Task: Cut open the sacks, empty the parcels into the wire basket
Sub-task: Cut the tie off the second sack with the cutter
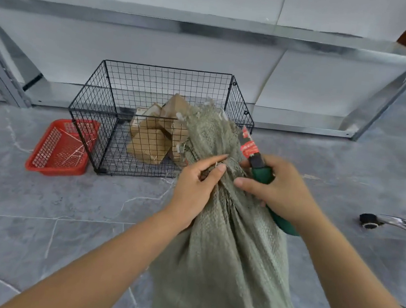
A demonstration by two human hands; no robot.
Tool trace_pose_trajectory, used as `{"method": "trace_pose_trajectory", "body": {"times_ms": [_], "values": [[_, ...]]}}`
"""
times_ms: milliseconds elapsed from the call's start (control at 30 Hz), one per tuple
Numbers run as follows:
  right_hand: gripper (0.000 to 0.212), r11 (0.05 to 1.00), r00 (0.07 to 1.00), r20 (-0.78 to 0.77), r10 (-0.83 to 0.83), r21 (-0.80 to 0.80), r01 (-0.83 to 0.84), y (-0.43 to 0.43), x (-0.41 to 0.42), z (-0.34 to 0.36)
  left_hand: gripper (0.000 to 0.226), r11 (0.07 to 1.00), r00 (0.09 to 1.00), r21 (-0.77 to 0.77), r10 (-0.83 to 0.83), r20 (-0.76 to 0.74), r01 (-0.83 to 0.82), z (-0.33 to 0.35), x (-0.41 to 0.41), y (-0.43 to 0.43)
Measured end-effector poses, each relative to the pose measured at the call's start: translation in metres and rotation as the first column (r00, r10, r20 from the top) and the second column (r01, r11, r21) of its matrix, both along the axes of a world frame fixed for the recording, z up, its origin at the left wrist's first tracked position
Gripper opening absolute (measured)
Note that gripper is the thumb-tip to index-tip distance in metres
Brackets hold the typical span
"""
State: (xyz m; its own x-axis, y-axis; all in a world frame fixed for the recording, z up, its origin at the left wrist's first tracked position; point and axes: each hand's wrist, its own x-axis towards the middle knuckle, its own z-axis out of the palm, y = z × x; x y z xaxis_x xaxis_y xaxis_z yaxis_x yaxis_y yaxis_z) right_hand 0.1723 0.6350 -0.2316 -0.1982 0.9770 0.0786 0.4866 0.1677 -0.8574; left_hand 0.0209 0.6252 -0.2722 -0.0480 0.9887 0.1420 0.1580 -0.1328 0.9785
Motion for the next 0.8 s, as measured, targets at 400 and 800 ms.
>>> {"method": "trace_pose_trajectory", "body": {"times_ms": [400,800], "values": [[0.007,0.806,0.828,-0.094,-0.553,0.19,0.561,0.02,0.005,-0.008,0.038,0.985,0.93,0.137,0.15,-0.335,-0.109,0.003,-0.043,0.009],[0.005,0.843,0.873,-0.029,-0.487,0.247,0.479,0.023,-0.037,0.005,0.03,0.941,0.765,0.245,0.335,-0.551,-0.236,0.045,-0.149,0.017]]}}
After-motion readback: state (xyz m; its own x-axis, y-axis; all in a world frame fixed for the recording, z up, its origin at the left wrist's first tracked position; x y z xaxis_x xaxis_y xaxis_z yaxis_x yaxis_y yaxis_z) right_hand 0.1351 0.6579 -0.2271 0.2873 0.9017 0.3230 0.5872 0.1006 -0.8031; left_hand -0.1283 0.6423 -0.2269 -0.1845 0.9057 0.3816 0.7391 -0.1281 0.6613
